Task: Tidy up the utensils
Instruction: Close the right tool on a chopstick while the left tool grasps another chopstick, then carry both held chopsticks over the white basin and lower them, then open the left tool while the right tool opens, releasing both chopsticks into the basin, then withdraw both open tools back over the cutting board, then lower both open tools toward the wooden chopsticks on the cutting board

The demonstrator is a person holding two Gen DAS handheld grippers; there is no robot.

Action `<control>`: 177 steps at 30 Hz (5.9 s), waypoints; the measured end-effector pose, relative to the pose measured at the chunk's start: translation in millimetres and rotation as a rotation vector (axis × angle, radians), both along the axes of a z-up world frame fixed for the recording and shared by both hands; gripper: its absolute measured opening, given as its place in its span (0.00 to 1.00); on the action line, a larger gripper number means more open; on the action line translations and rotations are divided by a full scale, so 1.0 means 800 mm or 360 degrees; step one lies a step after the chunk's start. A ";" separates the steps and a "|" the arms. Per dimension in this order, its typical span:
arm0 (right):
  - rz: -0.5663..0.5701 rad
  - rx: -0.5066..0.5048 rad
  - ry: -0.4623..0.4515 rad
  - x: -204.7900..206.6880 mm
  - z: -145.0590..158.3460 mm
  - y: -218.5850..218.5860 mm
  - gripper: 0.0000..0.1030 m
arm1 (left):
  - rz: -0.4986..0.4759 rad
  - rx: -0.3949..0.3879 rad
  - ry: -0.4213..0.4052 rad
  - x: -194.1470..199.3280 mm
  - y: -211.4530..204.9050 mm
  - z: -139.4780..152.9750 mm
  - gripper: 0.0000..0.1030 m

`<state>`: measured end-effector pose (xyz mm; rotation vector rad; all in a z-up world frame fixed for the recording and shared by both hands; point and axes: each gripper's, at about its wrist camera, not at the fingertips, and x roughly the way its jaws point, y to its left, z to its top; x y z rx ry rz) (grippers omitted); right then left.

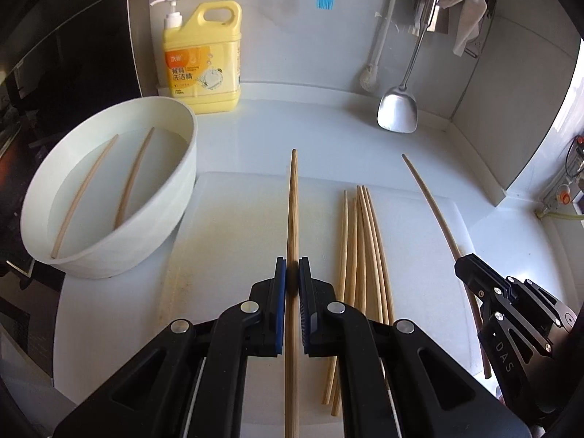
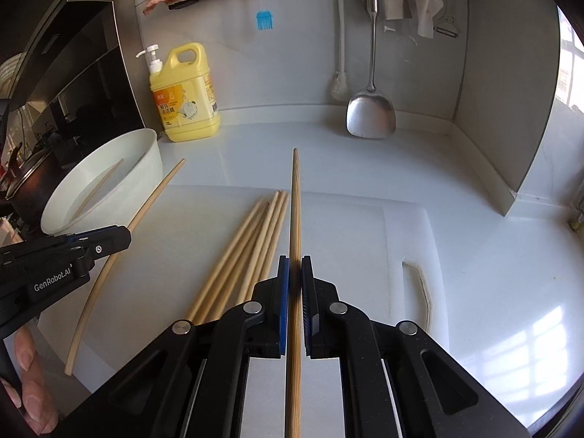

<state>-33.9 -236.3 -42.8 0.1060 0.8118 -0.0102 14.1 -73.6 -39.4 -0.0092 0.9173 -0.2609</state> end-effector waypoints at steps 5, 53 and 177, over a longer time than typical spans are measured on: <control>0.0142 0.0028 -0.0061 0.014 0.045 0.025 0.06 | 0.0121 -0.0003 -0.0044 -0.008 0.039 0.046 0.07; 0.0235 0.0282 0.0527 0.293 -0.036 0.353 0.07 | 0.0098 -0.0035 0.0340 0.232 0.319 -0.053 0.07; -0.0313 0.0179 0.0055 -0.022 -0.059 0.009 0.53 | -0.0047 0.0099 -0.0022 0.000 0.039 -0.074 0.91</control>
